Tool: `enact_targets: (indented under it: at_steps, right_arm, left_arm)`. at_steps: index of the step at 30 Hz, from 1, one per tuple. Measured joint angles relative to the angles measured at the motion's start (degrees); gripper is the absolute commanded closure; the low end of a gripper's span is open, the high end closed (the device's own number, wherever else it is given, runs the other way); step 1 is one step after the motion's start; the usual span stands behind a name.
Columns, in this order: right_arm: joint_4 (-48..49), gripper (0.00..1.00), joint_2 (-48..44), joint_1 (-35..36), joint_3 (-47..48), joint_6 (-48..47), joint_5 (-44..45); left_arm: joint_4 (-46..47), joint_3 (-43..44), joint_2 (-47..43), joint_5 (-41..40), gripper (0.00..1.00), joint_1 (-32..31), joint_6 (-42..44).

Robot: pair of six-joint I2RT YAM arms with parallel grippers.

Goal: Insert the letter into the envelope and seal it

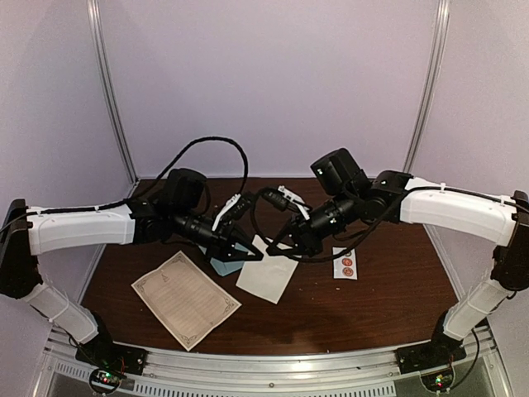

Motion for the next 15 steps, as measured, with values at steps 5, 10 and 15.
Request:
enact_targets:
  at_steps: [5, 10, 15]
  right_arm:
    - [-0.33, 1.0, -0.2, 0.04, 0.11, -0.02, 0.72]
    - [2.75, 1.0, -2.8, 0.09, -1.16, 1.88, 4.37]
    - [15.28, 1.0, -10.34, -0.02, -8.76, 7.93, 8.59]
  left_arm:
    - [0.09, 0.0, 0.0, -0.5, 0.51, -0.02, 0.33]
    - [0.24, 0.13, -0.74, -4.61, 0.19, 0.0, -0.2]
    - [4.28, -1.86, -6.91, -13.07, 0.1, 0.0, -3.21]
